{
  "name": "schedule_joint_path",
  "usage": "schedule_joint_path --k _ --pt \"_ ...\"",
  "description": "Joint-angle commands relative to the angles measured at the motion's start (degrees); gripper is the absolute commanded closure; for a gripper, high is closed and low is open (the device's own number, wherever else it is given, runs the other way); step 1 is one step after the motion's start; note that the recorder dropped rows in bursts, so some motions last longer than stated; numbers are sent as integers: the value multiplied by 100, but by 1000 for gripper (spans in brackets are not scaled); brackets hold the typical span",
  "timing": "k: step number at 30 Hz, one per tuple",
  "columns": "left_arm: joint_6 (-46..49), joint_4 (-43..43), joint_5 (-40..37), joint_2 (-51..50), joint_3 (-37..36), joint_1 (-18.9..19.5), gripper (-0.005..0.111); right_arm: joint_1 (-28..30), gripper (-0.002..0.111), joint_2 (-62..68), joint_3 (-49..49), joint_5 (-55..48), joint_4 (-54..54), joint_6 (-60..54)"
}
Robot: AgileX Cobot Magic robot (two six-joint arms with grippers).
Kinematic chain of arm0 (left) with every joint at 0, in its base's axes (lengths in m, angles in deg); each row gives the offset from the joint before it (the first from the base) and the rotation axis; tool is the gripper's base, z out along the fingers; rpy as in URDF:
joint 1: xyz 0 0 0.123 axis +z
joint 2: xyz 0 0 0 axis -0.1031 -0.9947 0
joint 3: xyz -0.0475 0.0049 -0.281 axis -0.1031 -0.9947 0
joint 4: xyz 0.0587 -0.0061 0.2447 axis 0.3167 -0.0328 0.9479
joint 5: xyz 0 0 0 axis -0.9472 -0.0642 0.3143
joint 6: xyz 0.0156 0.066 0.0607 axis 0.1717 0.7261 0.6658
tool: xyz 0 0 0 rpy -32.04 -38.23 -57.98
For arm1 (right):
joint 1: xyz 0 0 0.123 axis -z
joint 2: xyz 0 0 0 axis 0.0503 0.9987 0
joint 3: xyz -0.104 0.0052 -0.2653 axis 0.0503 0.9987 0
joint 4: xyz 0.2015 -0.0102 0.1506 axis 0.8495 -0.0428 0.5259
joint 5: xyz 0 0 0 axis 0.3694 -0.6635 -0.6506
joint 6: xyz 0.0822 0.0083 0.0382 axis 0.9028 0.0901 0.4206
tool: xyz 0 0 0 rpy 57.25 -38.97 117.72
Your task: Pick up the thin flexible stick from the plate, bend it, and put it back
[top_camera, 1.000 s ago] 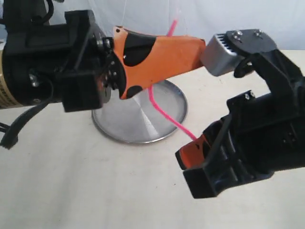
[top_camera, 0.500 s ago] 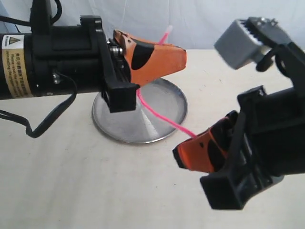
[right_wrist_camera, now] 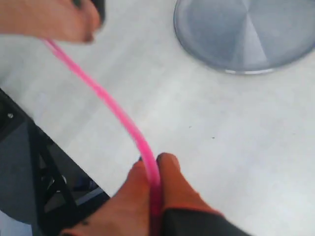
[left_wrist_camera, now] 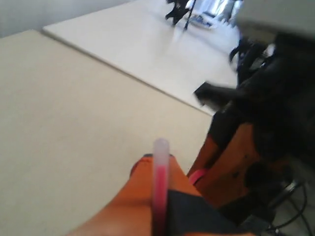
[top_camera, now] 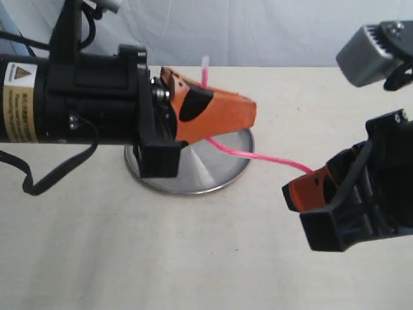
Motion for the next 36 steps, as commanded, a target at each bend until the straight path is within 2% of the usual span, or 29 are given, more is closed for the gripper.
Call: schedule_joint_path --k 1,4,6,9,12,16,18,21,23,28,30,36 --pt "818 -1127 347 10 362 -14 107 21 109 353 128 225 986 -611" --pt "1071 -1070 -147 -1 468 -14 107 21 109 445 154 486 2063 -1624" --pt "1043 -510 -588 -13 468 -14 107 21 109 412 128 728 2380 -1851" --pt "370 676 -911 -139 337 -14 107 21 109 154 128 1067 2279 -1851" --pt "-349 1489 -765 -223 44 -14 107 32 109 -196 128 1259 1473 -1212" --pt "-567 1352 176 -223 -215 -14 107 32 109 -505 128 1015 -90 288" --pt "-463 831 527 -172 -203 -14 107 32 109 -522 128 541 -623 772" --pt "108 -245 742 -55 -97 -14 107 32 109 -350 201 5 -702 802" --pt "428 -696 724 -44 72 -14 107 16 109 -136 309 77 -268 638" --pt "857 -685 -358 -44 270 -14 107 16 109 265 394 716 2262 -1787" --pt "916 -415 -622 -87 258 -14 107 16 109 292 394 980 2967 -2363" --pt "541 739 -610 -344 -175 -14 107 27 109 -255 308 1798 2787 -2398"
